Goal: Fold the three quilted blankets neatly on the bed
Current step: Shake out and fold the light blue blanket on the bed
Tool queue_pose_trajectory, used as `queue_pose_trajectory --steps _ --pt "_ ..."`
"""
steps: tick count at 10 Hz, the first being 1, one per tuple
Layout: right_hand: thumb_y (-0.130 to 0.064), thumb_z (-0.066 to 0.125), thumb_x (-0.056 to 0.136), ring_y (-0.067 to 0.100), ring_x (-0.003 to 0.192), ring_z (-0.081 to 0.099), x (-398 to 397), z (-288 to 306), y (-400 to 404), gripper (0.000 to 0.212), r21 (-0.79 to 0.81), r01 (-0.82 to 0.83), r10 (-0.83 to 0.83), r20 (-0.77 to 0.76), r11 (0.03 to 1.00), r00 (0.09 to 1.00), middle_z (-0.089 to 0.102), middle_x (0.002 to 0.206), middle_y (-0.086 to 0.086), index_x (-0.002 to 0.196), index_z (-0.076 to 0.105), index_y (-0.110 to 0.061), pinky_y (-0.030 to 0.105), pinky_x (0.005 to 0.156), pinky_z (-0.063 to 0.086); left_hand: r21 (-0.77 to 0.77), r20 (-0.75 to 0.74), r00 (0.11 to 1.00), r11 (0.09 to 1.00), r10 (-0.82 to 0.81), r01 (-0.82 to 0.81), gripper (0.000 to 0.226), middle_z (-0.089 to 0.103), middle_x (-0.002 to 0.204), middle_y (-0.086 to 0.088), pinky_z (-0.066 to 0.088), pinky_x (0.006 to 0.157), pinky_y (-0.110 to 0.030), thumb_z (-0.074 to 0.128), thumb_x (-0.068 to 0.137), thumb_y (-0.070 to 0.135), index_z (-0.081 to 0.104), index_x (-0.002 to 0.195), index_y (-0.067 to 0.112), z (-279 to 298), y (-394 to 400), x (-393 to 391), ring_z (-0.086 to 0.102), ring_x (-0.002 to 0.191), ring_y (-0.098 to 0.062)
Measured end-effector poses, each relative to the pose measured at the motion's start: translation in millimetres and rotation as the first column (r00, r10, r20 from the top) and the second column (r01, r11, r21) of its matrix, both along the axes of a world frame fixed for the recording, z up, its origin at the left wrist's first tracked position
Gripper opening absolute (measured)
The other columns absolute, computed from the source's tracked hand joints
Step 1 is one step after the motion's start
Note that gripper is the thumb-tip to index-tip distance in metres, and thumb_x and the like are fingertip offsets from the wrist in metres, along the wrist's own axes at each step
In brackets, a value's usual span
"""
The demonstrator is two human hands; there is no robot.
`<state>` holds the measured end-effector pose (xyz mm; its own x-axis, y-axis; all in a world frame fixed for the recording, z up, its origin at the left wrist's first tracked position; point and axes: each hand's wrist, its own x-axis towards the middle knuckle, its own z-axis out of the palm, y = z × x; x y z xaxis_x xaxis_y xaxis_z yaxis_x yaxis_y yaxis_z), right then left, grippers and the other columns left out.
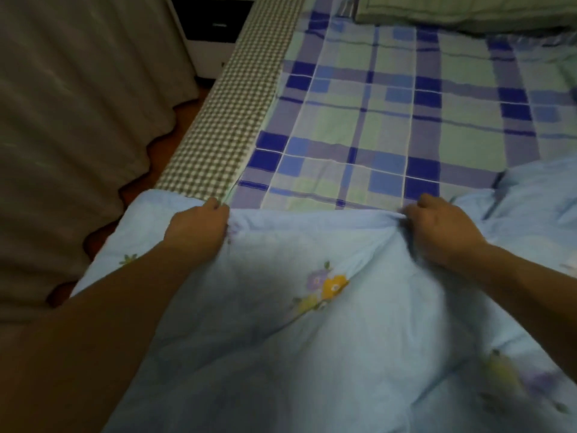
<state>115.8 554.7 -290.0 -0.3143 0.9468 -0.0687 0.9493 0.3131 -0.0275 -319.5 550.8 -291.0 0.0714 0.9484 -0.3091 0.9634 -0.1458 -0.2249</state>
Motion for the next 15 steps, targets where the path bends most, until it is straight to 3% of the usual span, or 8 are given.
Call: queue_pose_trajectory --steps 2,4,8,10,11,12,14,15 --pt "-0.045 0.063 0.090 0.029 0.115 0.056 -24.1 -17.1 -1.5 0.058 -0.374 0.101 -0.123 -0.036 0.922 0.992 0.057 0.129 0.007 0.139 0.044 -0.021 0.038 0.100 0.044 0.150 -0.129 0.958 0.950 -0.255 0.274 0.039 0.060 0.128 -0.009 0.026 0.112 -0.049 0.051 0.095 0.035 0.055 0.129 0.017 -27.1 11.2 -15.6 0.052 0.121 -0.030" --pt "-0.019 0.070 0.081 0.032 0.067 0.062 -20.6 63.9 -45.5 0.023 0.008 -0.014 0.013 0.076 1.000 0.997 0.063 0.084 0.011 0.095 0.053 -0.015 0.032 0.057 0.040 0.346 -0.093 0.842 0.775 -0.532 0.528 0.027 0.063 0.068 -0.010 0.043 0.070 -0.040 0.047 0.081 0.030 0.065 0.073 0.012 71.8 -20.4 -39.7 0.060 0.063 -0.032" --pt "-0.012 0.069 0.064 0.033 0.045 0.055 96.0 302.6 -309.9 0.029 -0.038 -0.090 0.096 0.197 0.995 0.976 0.065 0.064 0.007 0.090 0.061 -0.020 0.031 0.054 0.045 -0.066 0.147 0.969 0.975 -0.199 0.211 0.038 0.069 0.071 -0.003 0.053 0.051 -0.034 0.080 0.056 0.035 0.065 0.090 0.025 243.5 -350.1 -17.6 0.064 0.050 -0.023" --pt "-0.031 0.047 0.095 0.023 0.112 0.063 138.9 320.6 -422.8 0.027 -0.321 0.273 -0.152 0.354 0.907 0.923 0.066 0.120 0.003 0.120 0.057 -0.031 0.031 0.088 0.050 -0.152 0.057 0.983 0.972 -0.173 0.180 0.017 0.059 0.056 -0.007 0.054 0.060 -0.043 0.081 0.054 0.012 0.066 0.060 0.019 245.7 -428.0 9.5 0.059 0.048 -0.028" --pt "-0.026 0.052 0.093 0.034 0.098 0.066 166.1 419.1 -387.5 0.026 0.090 0.401 -0.409 0.287 0.912 0.866 0.067 0.108 0.013 0.118 0.060 -0.024 0.037 0.080 0.054 0.103 0.205 0.977 0.994 -0.052 0.031 0.008 0.068 0.078 -0.010 0.058 0.060 -0.041 0.074 0.079 0.013 0.068 0.083 0.016 362.5 -336.6 40.2 0.068 0.065 -0.031" --pt "-0.014 0.056 0.092 0.046 0.087 0.064 184.0 575.0 -347.8 0.019 0.489 0.496 -0.547 -0.046 0.717 0.836 0.064 0.099 0.030 0.110 0.060 -0.007 0.048 0.074 0.052 0.626 0.310 0.935 0.777 -0.174 -0.063 0.011 0.060 0.105 -0.021 0.051 0.076 -0.049 0.058 0.090 0.015 0.058 0.100 0.010 544.8 -252.2 80.2 0.062 0.091 -0.046" --pt "-0.021 0.053 0.094 0.050 0.074 0.058 187.9 787.3 -381.4 0.014 0.799 0.578 -0.481 -0.446 0.165 0.755 0.059 0.085 0.032 0.087 0.048 -0.010 0.048 0.062 0.050 0.917 0.289 0.919 0.355 -0.270 -0.184 0.015 0.042 0.111 -0.023 0.045 0.067 -0.053 0.053 0.090 0.005 0.052 0.105 0.007 757.0 -268.2 100.4 0.053 0.094 -0.048" --pt "-0.021 0.049 0.088 0.045 0.061 0.056 173.3 748.7 -438.3 0.011 0.873 0.338 -0.417 -0.178 0.351 0.892 0.056 0.074 0.024 0.083 0.040 -0.015 0.042 0.053 0.045 0.941 0.173 0.950 0.330 -0.261 -0.081 0.013 0.047 0.105 -0.025 0.040 0.063 -0.049 0.056 0.087 0.000 0.055 0.099 0.003 738.9 -297.6 57.8 0.050 0.096 -0.044"
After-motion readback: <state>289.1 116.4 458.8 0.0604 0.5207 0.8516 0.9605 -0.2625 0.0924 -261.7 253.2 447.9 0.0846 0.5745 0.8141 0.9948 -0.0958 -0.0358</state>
